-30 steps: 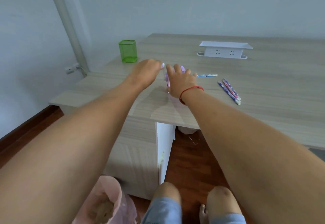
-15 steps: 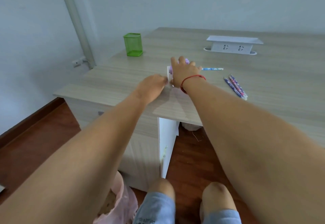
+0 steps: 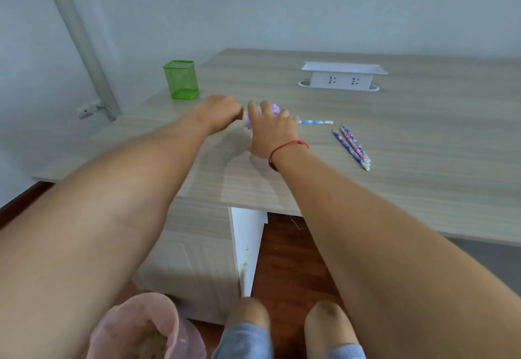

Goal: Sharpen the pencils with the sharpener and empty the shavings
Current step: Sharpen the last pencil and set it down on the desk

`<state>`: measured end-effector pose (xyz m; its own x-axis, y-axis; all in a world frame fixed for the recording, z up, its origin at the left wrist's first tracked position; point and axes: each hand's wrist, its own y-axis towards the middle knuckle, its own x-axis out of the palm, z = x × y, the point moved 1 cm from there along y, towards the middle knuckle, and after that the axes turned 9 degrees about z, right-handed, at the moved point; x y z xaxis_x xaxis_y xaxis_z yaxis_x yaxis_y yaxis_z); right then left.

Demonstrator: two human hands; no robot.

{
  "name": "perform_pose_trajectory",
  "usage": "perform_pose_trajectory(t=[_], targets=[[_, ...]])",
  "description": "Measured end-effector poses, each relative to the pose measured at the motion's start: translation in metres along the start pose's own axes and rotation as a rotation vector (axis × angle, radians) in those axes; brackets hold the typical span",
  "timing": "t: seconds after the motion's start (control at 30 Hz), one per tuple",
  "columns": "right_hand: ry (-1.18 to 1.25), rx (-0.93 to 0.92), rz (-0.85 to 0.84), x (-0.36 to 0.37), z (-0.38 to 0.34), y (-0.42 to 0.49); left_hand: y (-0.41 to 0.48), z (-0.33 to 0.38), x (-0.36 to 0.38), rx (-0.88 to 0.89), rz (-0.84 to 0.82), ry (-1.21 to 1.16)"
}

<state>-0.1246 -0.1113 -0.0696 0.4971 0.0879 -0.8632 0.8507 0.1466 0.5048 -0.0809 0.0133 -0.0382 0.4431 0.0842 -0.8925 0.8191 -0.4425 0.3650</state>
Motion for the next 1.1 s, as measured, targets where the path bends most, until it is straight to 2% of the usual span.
perform_pose_trajectory(t=[0.2, 0.47, 0.6, 0.7, 0.93, 1.1], targets=[[-0.013, -0.018, -0.095, -0.009, 0.001, 0.001, -0.012, 0.0, -0.013, -0.059, 0.161, -0.088], [-0.022, -0.011, -0.084, -0.009, 0.003, 0.0, -0.031, 0.014, -0.021, -0.085, 0.289, -0.127], [-0.008, 0.028, -0.157, -0.01, 0.002, 0.012, -0.054, 0.02, -0.017, 0.099, 0.35, -0.226], [-0.023, 0.024, -0.171, -0.01, 0.002, 0.015, -0.067, 0.027, -0.006, 0.092, 0.315, -0.293], [-0.023, 0.006, -0.205, -0.009, 0.004, 0.02, -0.056, 0.023, 0.0, 0.081, 0.212, -0.221], [-0.009, -0.019, -0.166, -0.008, 0.005, 0.019, -0.056, 0.029, 0.017, 0.014, 0.111, -0.238]])
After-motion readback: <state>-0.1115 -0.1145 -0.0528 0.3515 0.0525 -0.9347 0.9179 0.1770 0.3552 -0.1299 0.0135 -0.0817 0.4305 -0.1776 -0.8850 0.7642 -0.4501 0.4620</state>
